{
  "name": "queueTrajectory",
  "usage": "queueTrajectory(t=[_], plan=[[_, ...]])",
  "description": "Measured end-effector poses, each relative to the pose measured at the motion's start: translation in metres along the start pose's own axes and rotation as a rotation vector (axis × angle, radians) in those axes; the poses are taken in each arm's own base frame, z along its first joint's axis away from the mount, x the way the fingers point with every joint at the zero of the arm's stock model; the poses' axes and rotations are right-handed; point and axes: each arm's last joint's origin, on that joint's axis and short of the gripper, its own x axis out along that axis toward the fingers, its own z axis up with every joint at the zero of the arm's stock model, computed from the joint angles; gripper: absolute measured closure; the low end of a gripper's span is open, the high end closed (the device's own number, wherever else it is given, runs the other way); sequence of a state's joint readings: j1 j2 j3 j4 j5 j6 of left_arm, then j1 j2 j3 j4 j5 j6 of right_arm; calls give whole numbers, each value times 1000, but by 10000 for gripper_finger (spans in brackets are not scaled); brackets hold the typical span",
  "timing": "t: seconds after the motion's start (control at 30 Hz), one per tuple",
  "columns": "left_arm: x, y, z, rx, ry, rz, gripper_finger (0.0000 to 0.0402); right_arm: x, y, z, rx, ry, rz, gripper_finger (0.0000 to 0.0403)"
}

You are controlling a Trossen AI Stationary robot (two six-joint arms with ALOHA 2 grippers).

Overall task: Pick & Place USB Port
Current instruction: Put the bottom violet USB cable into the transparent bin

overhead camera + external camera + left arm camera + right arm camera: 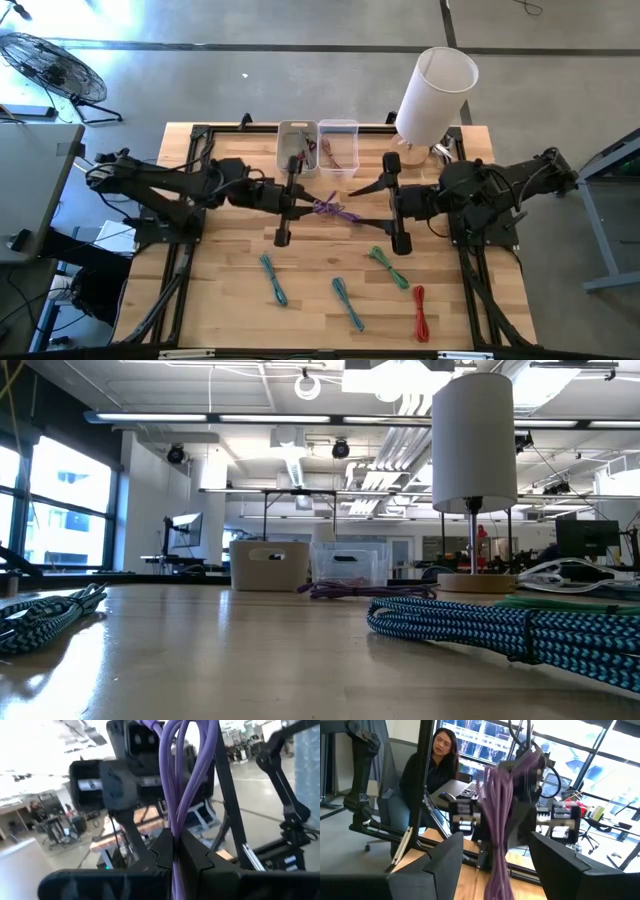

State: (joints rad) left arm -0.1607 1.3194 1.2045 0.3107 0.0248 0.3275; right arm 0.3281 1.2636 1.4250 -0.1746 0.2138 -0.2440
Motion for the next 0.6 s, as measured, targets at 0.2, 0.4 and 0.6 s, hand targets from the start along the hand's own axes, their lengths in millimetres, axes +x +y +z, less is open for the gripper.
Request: queueTrajectory(t=[0.2,0.4,0.6], plan=[[2,8,-6,-11,-6,-19,397,4,-6,-3,-1,6,2,185],[4,16,-9,-11,-30,-32,397,17,-9,-13,-6,37,24,187],[8,15,-14,-12,-18,-50,397,19,-12,-14,-40,32,13,187]])
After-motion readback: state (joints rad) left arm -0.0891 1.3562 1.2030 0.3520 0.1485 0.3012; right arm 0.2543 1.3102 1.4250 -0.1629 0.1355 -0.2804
